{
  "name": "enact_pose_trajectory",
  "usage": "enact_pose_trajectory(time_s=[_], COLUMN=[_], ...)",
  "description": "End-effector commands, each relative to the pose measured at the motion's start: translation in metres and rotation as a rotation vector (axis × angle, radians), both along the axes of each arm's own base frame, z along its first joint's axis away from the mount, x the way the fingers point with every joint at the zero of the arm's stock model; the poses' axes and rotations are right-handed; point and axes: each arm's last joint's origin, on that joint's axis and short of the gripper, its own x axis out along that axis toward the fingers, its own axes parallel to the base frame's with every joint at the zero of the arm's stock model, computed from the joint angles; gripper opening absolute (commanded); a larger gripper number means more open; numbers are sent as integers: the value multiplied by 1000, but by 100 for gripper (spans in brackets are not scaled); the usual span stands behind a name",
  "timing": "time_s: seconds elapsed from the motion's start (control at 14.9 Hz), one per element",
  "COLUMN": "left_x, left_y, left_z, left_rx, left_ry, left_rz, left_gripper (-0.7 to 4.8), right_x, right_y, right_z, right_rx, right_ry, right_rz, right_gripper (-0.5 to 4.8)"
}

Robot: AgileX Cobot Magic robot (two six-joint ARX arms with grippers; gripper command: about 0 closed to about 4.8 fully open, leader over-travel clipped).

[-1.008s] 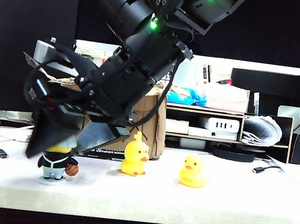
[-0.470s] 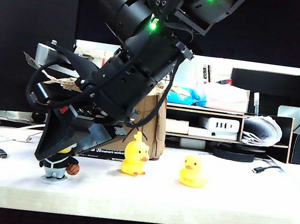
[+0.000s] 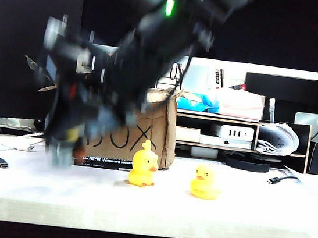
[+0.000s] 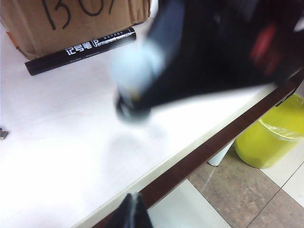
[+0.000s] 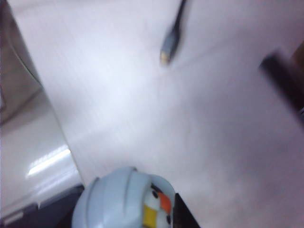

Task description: Put the doll that is least similar in color compared to the others into the paper box.

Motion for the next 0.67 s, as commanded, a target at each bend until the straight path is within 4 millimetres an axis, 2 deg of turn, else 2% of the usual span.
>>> enact_pose_trajectory(time_s=[0.07, 0.27, 0.4, 0.47, 0.6, 0.67], left_x=[1, 1, 1, 1, 1, 1], left_y=[0, 0, 0, 0, 0, 0], left_z=[2, 2, 2, 2, 2, 2], left_rx=[-10, -10, -10, -10, -10, -10], left_ry=[-12, -12, -12, -12, -12, -12], left_rz=[0, 1, 1, 1, 1, 1], left_gripper=[-5, -5, -5, -5, -5, -5], right_x=[-5, -4, 9, 16, 46, 56], right_y=[-5, -12, -18, -21, -40, -45], right_z=[34, 84, 120, 128, 144, 145], right_rx=[90, 196, 273, 286, 311, 309], right_ry=[-66, -117, -189, -214, -273, -286], right_rz=[3, 24, -1, -17, -104, -140], right_gripper=[104, 105, 107, 107, 110, 118])
